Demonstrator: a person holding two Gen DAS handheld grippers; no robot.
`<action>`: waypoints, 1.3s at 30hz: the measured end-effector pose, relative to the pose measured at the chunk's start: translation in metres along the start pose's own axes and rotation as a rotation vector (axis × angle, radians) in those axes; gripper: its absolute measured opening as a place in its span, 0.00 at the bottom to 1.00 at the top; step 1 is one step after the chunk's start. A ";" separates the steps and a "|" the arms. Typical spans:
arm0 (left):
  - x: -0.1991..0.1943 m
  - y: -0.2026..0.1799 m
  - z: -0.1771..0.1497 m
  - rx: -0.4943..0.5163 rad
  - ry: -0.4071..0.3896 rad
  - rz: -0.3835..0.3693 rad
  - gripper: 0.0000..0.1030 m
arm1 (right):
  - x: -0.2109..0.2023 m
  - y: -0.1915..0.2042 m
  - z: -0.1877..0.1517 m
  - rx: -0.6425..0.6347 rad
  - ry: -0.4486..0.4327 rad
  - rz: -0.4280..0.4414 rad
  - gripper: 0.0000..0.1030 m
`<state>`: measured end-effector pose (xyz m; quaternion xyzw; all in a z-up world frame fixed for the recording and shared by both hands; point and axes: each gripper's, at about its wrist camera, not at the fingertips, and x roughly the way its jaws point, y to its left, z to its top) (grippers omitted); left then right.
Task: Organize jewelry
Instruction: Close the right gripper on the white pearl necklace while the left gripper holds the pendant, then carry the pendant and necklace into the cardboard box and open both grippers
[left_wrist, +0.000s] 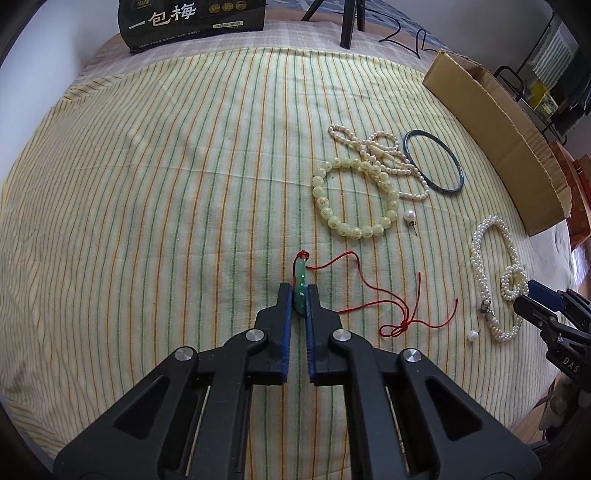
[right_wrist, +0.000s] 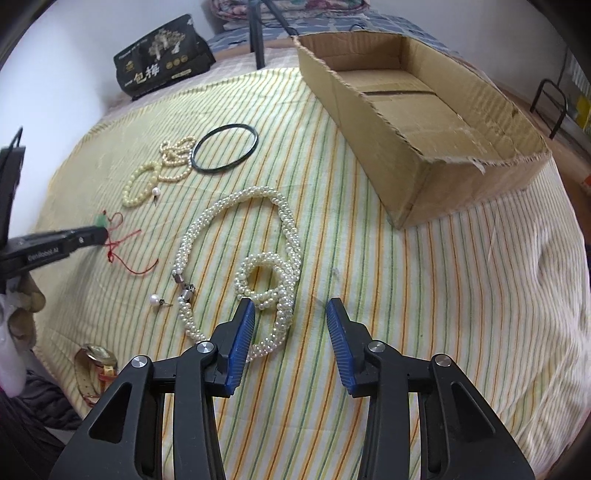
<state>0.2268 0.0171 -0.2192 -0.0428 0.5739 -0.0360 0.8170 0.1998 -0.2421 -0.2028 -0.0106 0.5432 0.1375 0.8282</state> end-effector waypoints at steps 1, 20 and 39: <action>0.000 0.000 0.000 0.001 -0.001 -0.001 0.04 | 0.002 0.002 0.000 -0.017 0.002 -0.011 0.38; -0.060 0.011 0.007 -0.024 -0.151 -0.046 0.04 | -0.046 0.025 0.015 -0.124 -0.151 -0.020 0.07; -0.128 -0.027 0.041 0.001 -0.334 -0.145 0.04 | -0.137 0.017 0.070 -0.054 -0.445 0.010 0.07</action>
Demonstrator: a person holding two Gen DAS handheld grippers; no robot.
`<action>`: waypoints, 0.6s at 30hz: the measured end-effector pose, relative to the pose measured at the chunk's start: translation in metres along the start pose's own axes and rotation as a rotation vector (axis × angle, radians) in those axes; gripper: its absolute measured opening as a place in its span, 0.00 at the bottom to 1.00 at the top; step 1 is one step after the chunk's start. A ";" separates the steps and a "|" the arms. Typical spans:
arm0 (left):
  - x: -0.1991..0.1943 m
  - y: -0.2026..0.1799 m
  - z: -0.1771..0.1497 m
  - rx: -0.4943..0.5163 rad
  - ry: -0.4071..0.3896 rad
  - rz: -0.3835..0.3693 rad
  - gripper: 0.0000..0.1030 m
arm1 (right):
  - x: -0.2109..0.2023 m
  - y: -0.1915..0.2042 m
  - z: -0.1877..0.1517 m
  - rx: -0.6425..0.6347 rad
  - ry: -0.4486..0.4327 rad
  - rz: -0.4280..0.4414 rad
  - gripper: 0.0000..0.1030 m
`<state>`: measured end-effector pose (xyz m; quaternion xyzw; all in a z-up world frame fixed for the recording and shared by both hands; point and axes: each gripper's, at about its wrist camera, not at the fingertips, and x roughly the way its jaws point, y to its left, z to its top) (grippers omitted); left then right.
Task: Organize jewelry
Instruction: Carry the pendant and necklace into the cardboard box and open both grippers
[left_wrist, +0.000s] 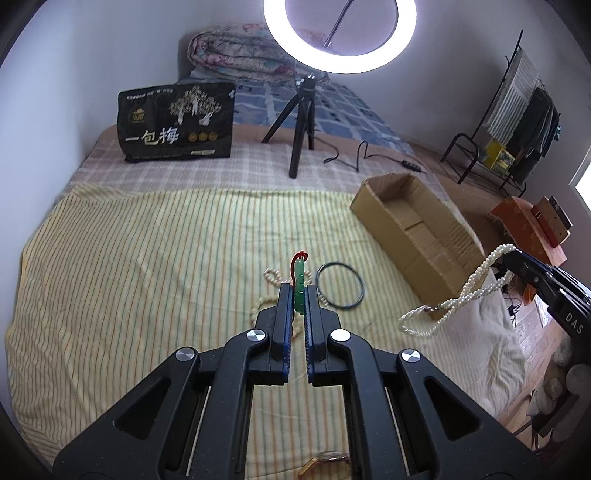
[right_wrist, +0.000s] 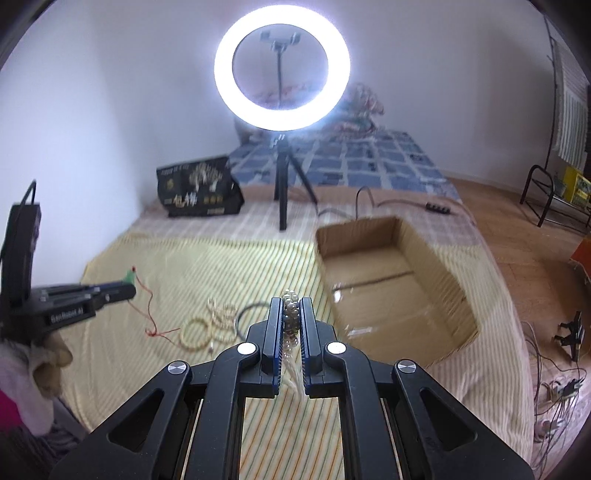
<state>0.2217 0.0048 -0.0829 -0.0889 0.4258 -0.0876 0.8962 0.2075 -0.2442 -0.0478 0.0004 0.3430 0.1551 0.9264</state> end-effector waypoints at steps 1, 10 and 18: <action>-0.002 -0.004 0.003 0.003 -0.009 -0.007 0.04 | -0.003 -0.002 0.004 0.009 -0.015 0.000 0.07; -0.010 -0.045 0.033 0.034 -0.064 -0.084 0.04 | -0.036 -0.030 0.039 0.086 -0.162 -0.021 0.06; 0.014 -0.081 0.058 0.091 -0.036 -0.117 0.04 | -0.032 -0.058 0.042 0.132 -0.163 -0.063 0.06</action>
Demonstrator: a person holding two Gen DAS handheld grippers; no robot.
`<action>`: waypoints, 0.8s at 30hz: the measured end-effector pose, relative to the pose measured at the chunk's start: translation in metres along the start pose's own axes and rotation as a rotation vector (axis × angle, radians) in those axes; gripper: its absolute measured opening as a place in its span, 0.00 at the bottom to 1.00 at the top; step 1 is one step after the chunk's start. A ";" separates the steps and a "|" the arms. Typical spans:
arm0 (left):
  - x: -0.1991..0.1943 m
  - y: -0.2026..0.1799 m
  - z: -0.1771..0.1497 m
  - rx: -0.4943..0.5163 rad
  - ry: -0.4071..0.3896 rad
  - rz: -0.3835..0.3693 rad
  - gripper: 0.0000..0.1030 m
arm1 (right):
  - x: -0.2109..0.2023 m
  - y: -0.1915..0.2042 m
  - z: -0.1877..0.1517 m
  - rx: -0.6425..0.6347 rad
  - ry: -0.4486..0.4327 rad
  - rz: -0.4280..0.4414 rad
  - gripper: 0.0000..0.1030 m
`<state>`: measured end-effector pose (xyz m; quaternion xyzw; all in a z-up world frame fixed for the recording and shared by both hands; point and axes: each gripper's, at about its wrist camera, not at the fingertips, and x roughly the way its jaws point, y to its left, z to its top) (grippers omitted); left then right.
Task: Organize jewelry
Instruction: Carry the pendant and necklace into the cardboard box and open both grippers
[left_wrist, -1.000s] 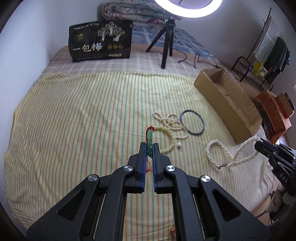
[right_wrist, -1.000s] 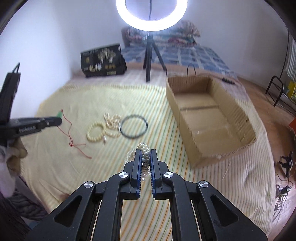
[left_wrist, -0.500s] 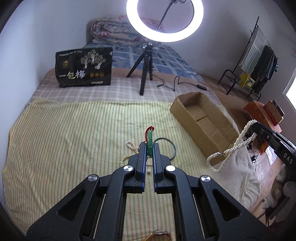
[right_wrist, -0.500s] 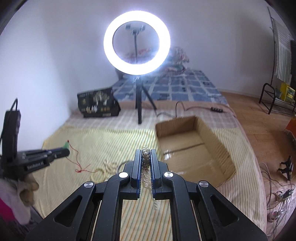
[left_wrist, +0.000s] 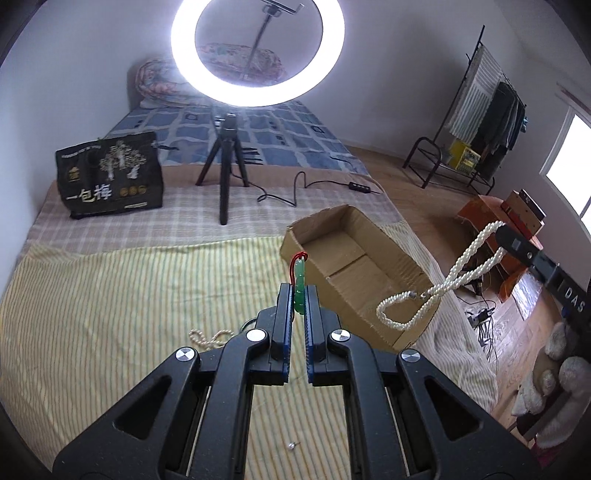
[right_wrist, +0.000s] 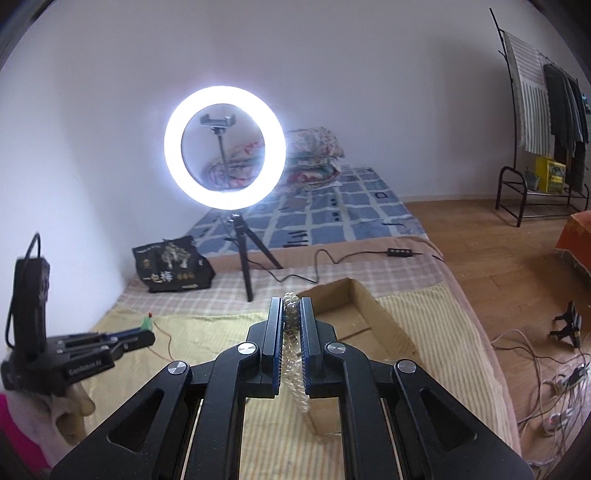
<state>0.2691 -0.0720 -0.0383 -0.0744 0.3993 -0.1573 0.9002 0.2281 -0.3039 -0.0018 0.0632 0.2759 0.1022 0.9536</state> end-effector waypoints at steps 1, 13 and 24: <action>0.007 -0.005 0.006 0.004 0.010 -0.007 0.03 | 0.003 -0.003 0.001 0.003 0.006 -0.005 0.06; 0.060 -0.052 0.053 0.057 0.046 -0.054 0.04 | 0.034 -0.038 -0.014 0.034 0.119 -0.053 0.06; 0.126 -0.062 0.066 0.047 0.126 -0.056 0.04 | 0.050 -0.050 -0.029 0.051 0.196 -0.066 0.07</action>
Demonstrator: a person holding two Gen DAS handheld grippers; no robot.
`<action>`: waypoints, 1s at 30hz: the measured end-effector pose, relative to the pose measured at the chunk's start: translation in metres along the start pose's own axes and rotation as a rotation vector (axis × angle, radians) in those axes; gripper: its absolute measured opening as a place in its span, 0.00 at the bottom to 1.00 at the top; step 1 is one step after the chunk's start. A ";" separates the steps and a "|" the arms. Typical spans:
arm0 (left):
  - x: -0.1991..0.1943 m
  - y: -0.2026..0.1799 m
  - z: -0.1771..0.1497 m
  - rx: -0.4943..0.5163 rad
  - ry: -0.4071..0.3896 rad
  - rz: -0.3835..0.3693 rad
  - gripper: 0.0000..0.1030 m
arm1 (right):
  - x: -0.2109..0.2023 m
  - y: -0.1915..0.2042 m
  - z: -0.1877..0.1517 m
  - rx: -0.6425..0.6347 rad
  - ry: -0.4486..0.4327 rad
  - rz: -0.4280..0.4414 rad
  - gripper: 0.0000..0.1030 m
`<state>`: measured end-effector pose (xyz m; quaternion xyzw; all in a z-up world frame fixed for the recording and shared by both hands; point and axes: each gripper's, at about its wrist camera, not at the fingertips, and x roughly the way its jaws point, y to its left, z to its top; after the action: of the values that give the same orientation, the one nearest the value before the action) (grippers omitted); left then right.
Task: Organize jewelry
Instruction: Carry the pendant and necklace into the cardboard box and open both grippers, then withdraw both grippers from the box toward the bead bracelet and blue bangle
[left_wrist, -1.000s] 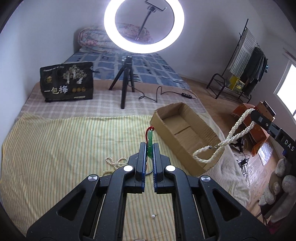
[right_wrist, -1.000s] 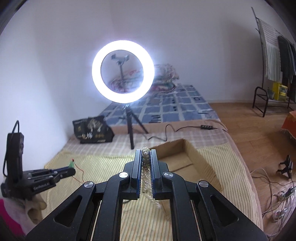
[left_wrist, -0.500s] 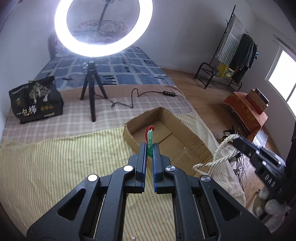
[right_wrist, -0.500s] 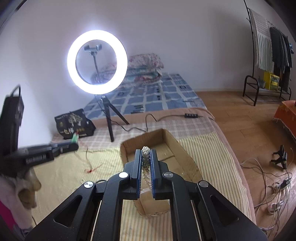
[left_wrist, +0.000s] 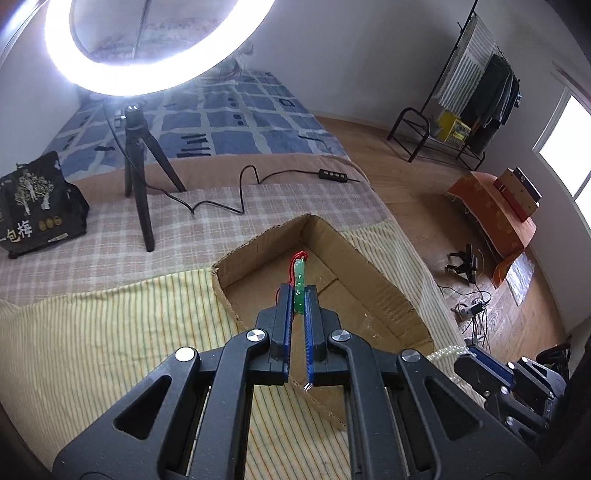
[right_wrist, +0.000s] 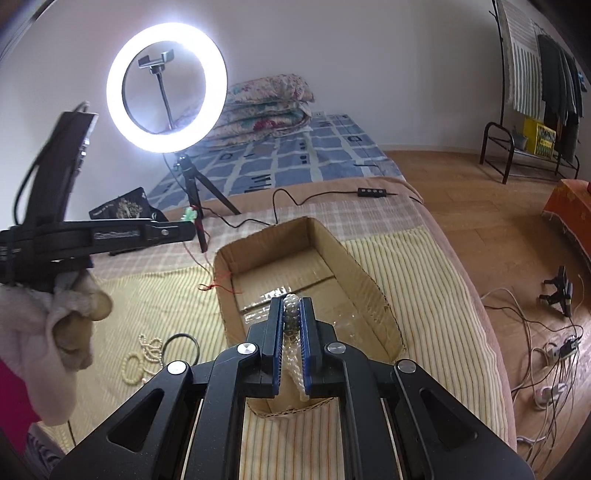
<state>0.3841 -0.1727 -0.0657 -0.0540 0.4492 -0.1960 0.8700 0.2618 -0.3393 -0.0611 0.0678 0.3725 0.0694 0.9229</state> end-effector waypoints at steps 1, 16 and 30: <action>0.006 0.000 0.000 -0.001 0.012 0.001 0.04 | 0.002 0.000 0.000 0.002 0.005 0.001 0.07; 0.053 0.000 -0.014 0.010 0.104 0.041 0.33 | 0.019 -0.005 -0.007 -0.010 0.076 -0.044 0.31; 0.000 0.015 -0.017 0.033 0.015 0.089 0.47 | 0.006 0.005 -0.008 -0.044 0.038 -0.078 0.56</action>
<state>0.3752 -0.1576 -0.0796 -0.0185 0.4542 -0.1649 0.8753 0.2607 -0.3324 -0.0699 0.0317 0.3909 0.0431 0.9189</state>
